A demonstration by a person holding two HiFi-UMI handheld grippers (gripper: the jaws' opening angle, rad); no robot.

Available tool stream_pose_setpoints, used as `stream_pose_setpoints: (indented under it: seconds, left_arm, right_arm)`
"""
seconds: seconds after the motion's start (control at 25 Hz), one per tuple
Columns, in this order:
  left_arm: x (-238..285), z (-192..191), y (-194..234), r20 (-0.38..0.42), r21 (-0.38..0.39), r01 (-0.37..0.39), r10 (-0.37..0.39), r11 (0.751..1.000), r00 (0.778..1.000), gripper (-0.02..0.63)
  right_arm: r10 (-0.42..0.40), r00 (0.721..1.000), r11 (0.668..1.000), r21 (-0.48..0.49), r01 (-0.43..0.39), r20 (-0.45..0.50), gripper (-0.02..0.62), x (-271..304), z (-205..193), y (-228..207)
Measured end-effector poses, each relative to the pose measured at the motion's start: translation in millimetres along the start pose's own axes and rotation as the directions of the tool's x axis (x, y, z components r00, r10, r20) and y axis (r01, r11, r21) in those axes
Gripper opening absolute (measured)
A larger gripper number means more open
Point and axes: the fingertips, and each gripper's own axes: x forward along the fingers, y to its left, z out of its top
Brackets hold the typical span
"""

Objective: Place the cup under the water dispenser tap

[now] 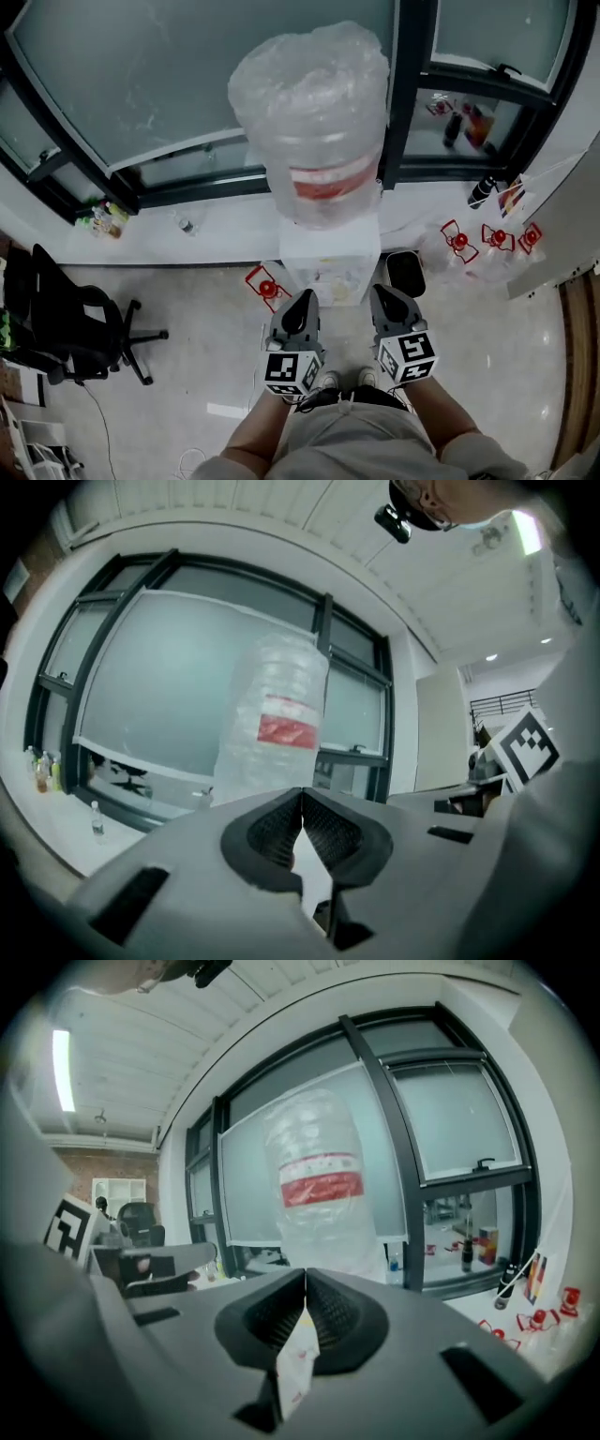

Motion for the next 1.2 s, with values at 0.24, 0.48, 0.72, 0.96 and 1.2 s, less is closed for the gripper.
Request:
stream_pose_setpoints:
  seconds: [0.24,0.48,0.72,0.96,1.2]
  left_arm:
    - [5.3,85.4,-14.1,0.138,0.06,0.068,-0.076,0.996,0.987,0.02]
    - [7.2,124.1,-23.6,0.177,0.112,0.093,-0.112,0.989,0.978,0.02]
    - [14.4,138.0,-26.0,0.197,0.102,0.087,-0.106,0.991,0.975,0.02]
    - [23.3,141.3,-31.3,0.201,0.104,0.09,-0.109,0.991,0.973,0.02]
    - [30.1,139.9,-33.5,0.195,0.11,0.083,-0.103,0.99,0.975,0.02]
  right_arm:
    - [0.011,0.995,0.997,-0.078,-0.003,0.104,0.028,-6.7,63.6,4.6]
    - [0.002,0.981,0.997,-0.08,0.013,0.195,0.028,-17.3,104.9,1.2]
    - [0.009,0.977,0.994,-0.111,0.015,0.214,0.028,-19.2,119.7,-3.8]
    - [0.025,0.978,0.992,-0.127,0.002,0.208,0.028,-14.4,120.7,-8.2]
    - [0.036,0.98,0.991,-0.131,-0.01,0.193,0.028,-7.7,120.4,-10.2]
